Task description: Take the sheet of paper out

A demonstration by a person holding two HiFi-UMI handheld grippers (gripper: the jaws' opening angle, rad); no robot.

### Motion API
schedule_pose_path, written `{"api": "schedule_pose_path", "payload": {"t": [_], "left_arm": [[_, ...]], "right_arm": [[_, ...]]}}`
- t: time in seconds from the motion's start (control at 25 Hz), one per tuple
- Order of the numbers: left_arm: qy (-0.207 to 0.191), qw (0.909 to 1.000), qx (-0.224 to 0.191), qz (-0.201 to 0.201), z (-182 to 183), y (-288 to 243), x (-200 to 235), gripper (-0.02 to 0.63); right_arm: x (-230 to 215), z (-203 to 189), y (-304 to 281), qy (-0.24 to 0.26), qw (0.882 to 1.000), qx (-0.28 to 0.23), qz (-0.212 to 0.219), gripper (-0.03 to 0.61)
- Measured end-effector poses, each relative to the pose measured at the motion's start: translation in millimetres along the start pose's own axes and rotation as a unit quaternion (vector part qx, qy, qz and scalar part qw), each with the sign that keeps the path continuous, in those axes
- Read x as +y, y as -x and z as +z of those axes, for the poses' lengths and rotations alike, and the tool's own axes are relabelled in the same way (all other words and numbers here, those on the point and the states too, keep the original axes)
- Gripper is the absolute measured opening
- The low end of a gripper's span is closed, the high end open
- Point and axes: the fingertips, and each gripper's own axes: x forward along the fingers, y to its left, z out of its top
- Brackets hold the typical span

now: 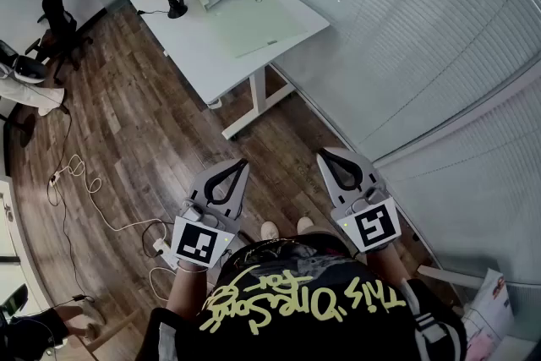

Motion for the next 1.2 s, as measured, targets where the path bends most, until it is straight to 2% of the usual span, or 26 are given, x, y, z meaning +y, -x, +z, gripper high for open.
{"api": "schedule_pose_path", "payload": {"t": [0.48, 0.68, 0.84, 1.08, 1.2], "left_arm": [[0.008, 0.9999, -0.005, -0.003, 2, 0, 3, 0.006], [0.010, 0.9999, -0.004, 0.000, 0, 3, 8, 0.006], [0.028, 0.9996, -0.002, 0.001, 5, 10, 14, 0.008], [0.038, 0.9993, 0.001, -0.002, 5, 18, 23, 0.008], [0.041, 0.9991, 0.004, 0.001, 2, 18, 27, 0.006]], "right_arm": [[2, -1, -2, 0.010, 1.000, 0.009, -0.005, 0.006], [-2, 10, -1, -0.024, 0.999, -0.025, -0.038, 0.008], [1, 16, -2, -0.031, 0.998, -0.034, -0.053, 0.008], [5, 9, 0, -0.057, 0.996, -0.019, -0.071, 0.008], [8, -14, 9, -0.056, 0.996, 0.042, -0.062, 0.008]]}}
